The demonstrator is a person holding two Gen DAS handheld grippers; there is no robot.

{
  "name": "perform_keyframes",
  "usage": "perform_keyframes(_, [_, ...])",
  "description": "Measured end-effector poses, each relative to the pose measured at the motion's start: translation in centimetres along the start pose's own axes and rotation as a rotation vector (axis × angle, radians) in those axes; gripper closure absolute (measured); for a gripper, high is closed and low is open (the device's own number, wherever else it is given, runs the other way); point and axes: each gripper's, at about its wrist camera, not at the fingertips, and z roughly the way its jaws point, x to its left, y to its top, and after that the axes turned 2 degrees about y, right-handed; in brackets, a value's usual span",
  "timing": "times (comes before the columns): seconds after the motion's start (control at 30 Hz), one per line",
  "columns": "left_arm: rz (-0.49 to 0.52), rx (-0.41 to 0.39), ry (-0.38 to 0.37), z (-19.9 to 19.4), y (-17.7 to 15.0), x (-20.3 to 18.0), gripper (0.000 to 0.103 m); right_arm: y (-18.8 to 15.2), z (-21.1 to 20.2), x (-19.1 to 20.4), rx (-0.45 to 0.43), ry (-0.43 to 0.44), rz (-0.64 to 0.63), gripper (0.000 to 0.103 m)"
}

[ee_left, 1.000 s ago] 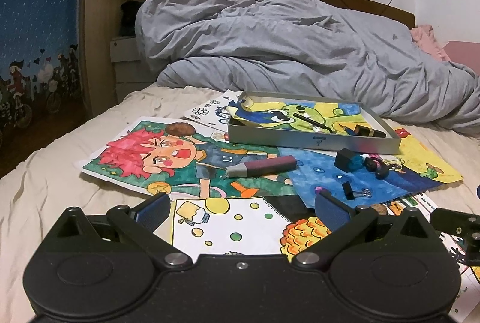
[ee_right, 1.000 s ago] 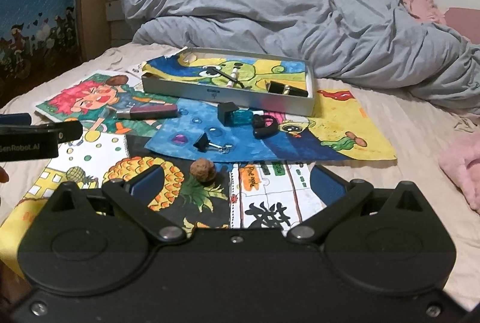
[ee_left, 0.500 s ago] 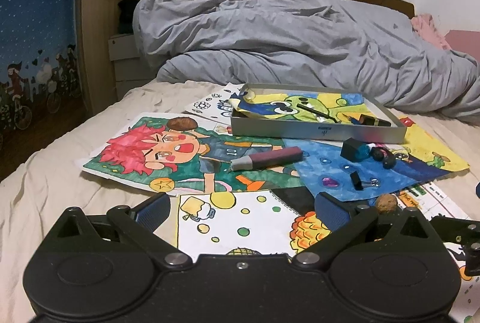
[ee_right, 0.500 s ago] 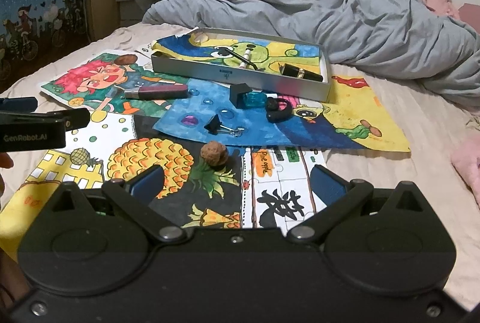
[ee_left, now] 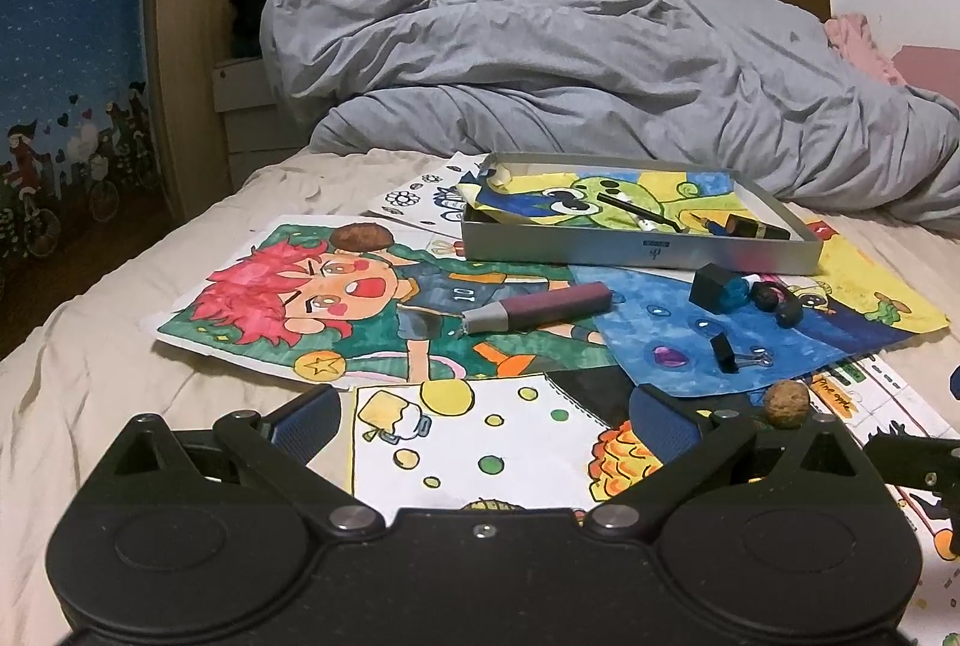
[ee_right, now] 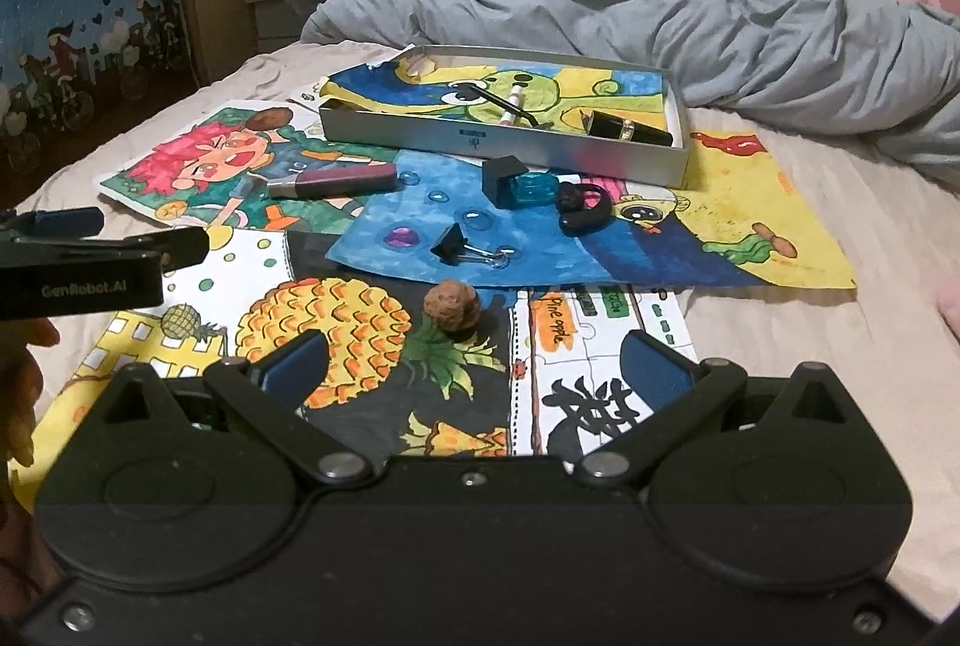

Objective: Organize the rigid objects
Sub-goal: 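Move the right tool toward the brown walnut while the left tool approaches the black binder clip, then close the right gripper on the walnut while the left gripper closes on the binder clip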

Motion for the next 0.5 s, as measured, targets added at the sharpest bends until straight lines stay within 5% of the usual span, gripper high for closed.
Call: perform_keyframes(0.5, [-0.027,0.03,-0.089,3.3,1.6,-1.0,0.001,1.9,3.3,-0.9,0.045,0.07,-0.075,0.001])
